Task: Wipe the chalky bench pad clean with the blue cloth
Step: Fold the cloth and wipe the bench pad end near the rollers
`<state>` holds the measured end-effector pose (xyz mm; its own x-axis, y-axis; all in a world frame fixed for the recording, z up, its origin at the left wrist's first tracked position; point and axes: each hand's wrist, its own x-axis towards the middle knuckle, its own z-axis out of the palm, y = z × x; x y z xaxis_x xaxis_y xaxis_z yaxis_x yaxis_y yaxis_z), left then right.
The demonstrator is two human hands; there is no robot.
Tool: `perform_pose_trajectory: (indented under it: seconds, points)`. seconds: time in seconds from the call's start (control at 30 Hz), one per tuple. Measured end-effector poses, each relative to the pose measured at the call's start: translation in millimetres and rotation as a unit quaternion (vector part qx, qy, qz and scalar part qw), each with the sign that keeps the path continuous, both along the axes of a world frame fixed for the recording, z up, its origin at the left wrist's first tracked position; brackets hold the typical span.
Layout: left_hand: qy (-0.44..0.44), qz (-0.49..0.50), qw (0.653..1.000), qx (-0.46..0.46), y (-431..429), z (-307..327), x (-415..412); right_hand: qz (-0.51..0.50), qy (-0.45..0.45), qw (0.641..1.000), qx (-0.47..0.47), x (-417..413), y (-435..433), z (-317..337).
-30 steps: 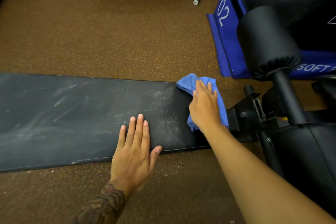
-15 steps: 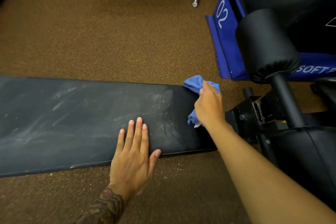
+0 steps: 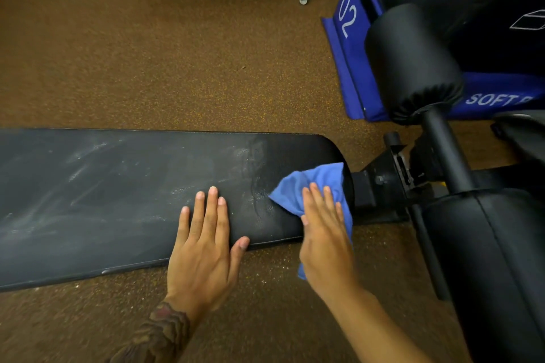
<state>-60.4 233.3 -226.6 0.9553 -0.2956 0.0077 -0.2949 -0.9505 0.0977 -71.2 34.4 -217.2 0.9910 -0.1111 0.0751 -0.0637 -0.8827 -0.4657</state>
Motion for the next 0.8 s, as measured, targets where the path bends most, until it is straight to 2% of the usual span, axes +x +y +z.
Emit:
perform_pose_trajectory:
  seconds: [0.27, 0.43, 0.57, 0.67, 0.8]
  points:
    - [-0.004, 0.002, 1.000, 0.007, -1, 1, 0, -0.074, 0.027, 0.997, -0.023, 75, 8, 6]
    - [-0.007, 0.003, 1.000, 0.006, -1, 0, -1, 0.034, -0.021, 0.999, -0.027, 42, 43, 3]
    - [-0.006, 0.003, 1.000, 0.004, 0, 1, 0, 0.087, -0.035, 0.995, -0.025, -6, 29, 3]
    - [-0.006, 0.003, 1.000, 0.002, 0, 1, -1, 0.042, -0.014, 0.998, -0.040, 5, 9, 2]
    - [-0.009, 0.004, 1.000, 0.007, 0, 2, -1, -0.020, 0.025, 0.997, -0.069, 74, 11, 8]
